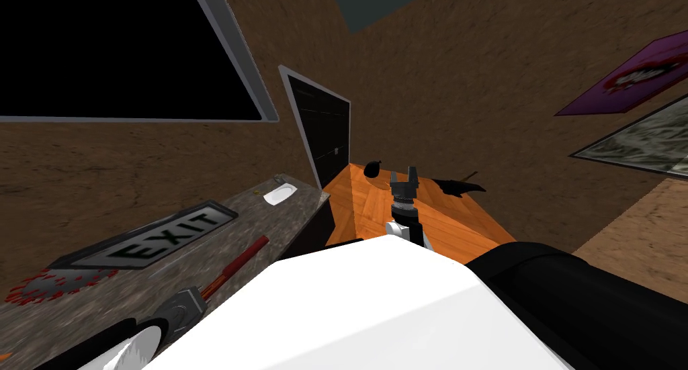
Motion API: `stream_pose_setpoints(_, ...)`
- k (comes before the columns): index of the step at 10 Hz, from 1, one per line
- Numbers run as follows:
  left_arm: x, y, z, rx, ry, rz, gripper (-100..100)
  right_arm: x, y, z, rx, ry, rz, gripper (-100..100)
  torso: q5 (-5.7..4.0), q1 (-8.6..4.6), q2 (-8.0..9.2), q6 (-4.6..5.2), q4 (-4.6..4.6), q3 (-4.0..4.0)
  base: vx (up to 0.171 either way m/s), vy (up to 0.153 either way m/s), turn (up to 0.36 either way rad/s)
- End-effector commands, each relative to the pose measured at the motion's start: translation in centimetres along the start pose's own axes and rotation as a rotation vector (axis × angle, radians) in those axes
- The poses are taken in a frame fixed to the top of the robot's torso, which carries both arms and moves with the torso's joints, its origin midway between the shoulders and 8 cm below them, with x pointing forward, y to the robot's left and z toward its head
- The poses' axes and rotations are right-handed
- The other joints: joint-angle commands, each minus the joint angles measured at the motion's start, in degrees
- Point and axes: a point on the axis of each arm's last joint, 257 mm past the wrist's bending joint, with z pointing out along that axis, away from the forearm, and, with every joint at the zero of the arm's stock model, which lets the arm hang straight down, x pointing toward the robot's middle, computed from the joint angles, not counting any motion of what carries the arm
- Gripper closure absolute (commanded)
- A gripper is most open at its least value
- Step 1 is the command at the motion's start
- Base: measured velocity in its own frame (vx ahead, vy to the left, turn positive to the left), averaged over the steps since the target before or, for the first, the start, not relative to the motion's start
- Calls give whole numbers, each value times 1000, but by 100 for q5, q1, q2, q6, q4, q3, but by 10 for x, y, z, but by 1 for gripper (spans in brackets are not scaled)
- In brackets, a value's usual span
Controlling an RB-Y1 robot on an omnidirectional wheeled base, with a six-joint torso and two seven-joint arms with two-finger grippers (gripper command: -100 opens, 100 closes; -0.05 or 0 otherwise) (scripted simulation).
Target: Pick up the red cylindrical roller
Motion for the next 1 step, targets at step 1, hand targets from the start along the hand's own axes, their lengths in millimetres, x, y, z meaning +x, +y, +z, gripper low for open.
stream_pose_setpoints(1,0,0,0,0,0,0,0,0,0,0,0,0,0,0,0,0,0,0,0,0,0,0,0)
